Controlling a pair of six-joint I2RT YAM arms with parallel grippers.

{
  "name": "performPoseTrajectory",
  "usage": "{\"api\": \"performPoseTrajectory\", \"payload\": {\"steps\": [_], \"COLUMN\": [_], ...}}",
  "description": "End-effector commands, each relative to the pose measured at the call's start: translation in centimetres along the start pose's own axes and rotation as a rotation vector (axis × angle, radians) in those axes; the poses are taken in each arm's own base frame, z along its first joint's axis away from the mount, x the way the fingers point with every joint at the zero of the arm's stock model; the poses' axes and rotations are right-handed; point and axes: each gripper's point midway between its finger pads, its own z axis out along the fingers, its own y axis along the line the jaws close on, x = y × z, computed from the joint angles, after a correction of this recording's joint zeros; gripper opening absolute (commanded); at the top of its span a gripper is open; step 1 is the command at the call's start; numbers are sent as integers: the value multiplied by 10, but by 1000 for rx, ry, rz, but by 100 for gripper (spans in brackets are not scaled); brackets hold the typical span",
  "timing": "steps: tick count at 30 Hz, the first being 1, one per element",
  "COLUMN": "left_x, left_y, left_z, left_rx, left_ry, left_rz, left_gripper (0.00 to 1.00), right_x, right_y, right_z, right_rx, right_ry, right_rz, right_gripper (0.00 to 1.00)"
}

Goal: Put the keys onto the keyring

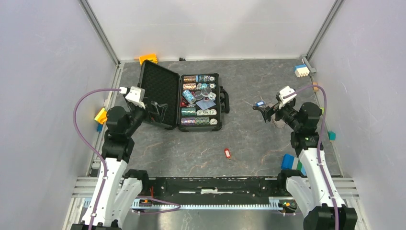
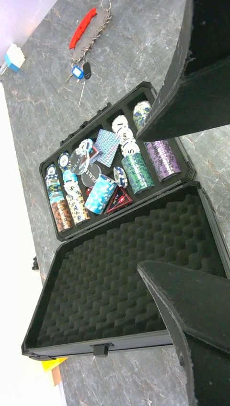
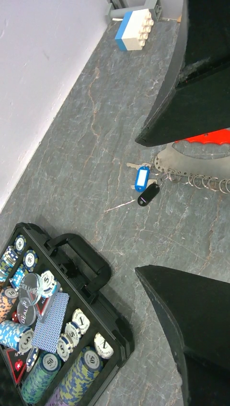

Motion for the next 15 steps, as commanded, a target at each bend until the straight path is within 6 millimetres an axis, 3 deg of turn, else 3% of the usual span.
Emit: {"api": "performPoseTrajectory", "payload": {"steps": [1, 11, 15], "left_x": [-6, -7, -6], "left_y": [2, 7, 6], "left_z": [-2, -3, -4], "left_rx": [-15, -40, -37], "left_ry": [-12, 2, 27], "left_rz": [-12, -5, 9], "left_gripper": [100, 100, 100], "right_x": [-20, -25, -18], "right_y": [-3, -8, -10], "right_z": [-4, -8, -8], "right_rx": [11, 38, 52], "right_ry": [-49, -53, -31], "right_rz": [-47, -77, -82], "right_gripper": [98, 98, 98]}}
